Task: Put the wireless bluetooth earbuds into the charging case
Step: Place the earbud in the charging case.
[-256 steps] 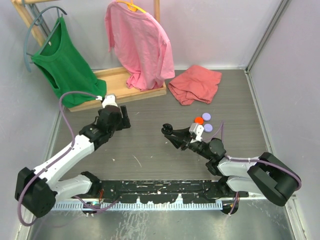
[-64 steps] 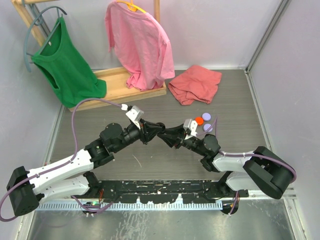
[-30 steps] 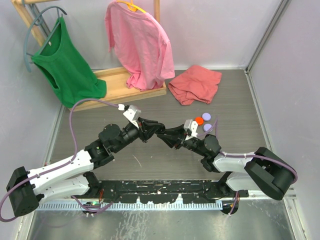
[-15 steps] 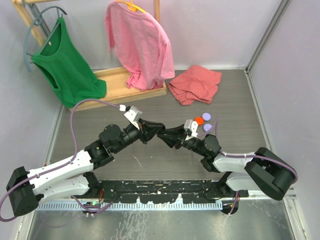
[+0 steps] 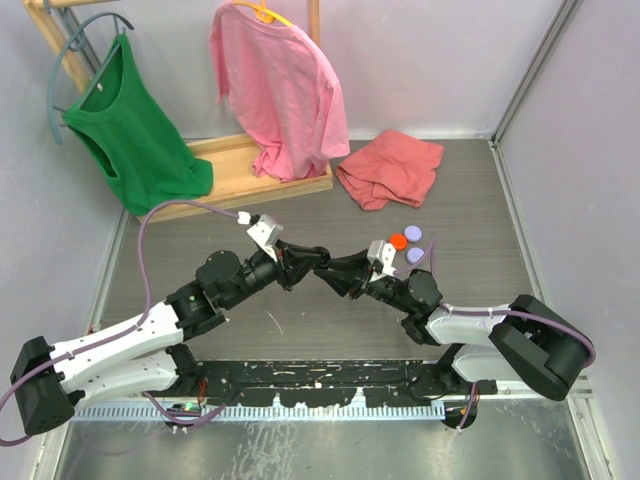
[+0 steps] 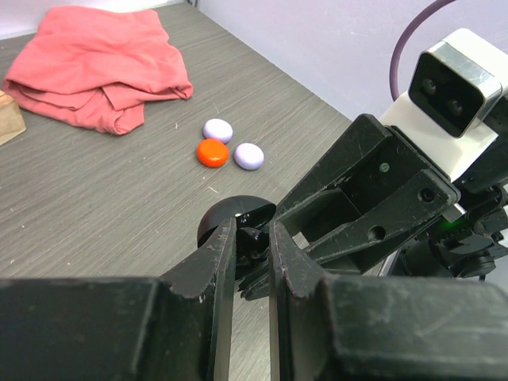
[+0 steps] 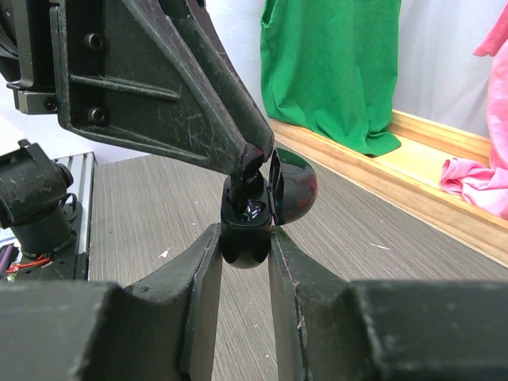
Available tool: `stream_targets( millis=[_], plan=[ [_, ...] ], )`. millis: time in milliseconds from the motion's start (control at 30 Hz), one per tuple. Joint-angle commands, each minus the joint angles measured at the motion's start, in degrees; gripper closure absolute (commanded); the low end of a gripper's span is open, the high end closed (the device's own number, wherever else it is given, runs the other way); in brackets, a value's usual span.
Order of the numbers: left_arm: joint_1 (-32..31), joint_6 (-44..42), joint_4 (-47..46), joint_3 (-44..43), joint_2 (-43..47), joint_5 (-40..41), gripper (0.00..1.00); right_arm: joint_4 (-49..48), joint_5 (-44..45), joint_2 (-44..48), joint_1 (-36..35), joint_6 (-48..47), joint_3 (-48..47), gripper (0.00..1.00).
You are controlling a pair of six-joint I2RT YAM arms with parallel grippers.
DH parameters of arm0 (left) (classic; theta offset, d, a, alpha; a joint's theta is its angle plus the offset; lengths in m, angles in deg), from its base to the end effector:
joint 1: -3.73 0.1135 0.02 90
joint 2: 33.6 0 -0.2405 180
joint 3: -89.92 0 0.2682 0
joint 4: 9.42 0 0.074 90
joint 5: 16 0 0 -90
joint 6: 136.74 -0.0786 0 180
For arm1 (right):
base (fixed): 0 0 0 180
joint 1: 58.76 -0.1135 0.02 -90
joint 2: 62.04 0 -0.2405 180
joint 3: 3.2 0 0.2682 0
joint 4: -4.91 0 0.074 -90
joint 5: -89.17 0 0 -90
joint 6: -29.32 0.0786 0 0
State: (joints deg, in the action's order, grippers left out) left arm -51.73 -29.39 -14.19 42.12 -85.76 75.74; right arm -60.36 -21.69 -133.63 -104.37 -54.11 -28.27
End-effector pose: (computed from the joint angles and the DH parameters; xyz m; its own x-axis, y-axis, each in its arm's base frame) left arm 0.1678 -0.2395 0.2841 -0.2365 -0.1821 -0.9544 0.7707 0.5631 -0.2984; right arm 0.1676 0.2112 0.1945 0.1200 0.2754 -0.9538 -0.9234 0.3837 -0.0054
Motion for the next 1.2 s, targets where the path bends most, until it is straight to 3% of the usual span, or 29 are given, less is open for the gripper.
stream_targets(
  millis=[0,1167],
  plan=[
    [-0.6,-0.3,-0.1,-0.7,0.8,0.6,0.86,-5.0,0.8,1.3,-0.1,-0.9,0.2,0.99],
    [-1.5,7.4,11.2,-8.7,-0.9,-1.9,0.52,-5.9,1.2,-0.1,-0.1,-1.4,0.8,0.99]
  ],
)
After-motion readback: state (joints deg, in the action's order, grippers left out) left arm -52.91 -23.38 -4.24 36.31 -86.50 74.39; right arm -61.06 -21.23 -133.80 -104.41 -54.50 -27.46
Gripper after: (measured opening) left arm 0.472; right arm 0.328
